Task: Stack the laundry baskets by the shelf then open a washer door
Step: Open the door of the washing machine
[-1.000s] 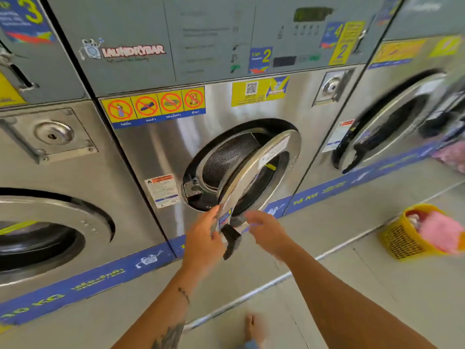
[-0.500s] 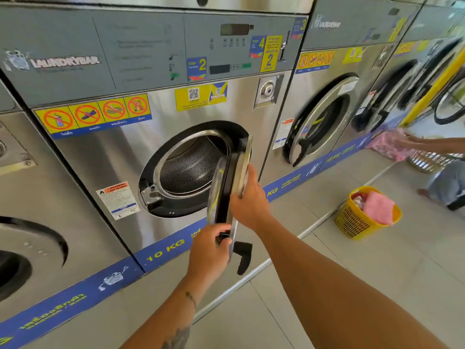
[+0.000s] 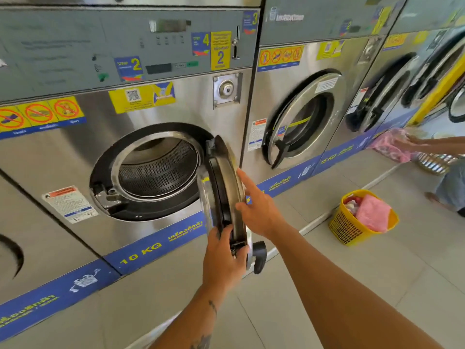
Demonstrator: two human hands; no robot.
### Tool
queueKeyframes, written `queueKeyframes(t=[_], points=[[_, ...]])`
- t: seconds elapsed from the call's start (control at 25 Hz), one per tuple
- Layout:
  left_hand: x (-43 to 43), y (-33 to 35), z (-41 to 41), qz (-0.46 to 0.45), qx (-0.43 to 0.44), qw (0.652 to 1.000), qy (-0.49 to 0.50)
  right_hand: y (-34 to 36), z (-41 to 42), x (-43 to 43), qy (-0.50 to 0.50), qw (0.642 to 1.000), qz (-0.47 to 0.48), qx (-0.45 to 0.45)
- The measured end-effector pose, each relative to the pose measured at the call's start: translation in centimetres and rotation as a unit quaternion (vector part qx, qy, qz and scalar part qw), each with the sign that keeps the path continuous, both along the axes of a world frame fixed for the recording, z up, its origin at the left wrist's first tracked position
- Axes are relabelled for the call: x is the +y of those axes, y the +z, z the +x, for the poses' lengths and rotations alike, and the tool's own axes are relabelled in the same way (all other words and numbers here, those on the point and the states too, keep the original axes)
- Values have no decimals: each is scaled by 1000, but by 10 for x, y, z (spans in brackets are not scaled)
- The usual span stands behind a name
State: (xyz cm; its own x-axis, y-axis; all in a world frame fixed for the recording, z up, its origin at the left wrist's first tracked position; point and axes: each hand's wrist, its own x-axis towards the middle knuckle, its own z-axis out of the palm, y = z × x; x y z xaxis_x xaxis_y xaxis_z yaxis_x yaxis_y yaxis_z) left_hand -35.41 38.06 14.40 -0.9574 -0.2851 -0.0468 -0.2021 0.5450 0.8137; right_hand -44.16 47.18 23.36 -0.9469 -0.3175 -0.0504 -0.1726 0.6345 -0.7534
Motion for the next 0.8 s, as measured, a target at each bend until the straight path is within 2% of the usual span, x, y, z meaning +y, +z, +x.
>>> queueKeyframes(t=[0.16, 0.4, 0.6, 0.8], points=[[78, 2, -28, 5, -23, 998, 51, 0, -33, 63, 22, 1000, 11, 8], [128, -1, -55, -30, -73, 997, 26, -3, -70, 111, 52, 998, 37, 27], [122, 9, -54, -51, -82, 995, 26, 2, -77, 118, 75, 996, 39, 25], [56, 57, -28, -101, -48, 992, 62, 26, -56, 104, 74, 985, 58, 144]])
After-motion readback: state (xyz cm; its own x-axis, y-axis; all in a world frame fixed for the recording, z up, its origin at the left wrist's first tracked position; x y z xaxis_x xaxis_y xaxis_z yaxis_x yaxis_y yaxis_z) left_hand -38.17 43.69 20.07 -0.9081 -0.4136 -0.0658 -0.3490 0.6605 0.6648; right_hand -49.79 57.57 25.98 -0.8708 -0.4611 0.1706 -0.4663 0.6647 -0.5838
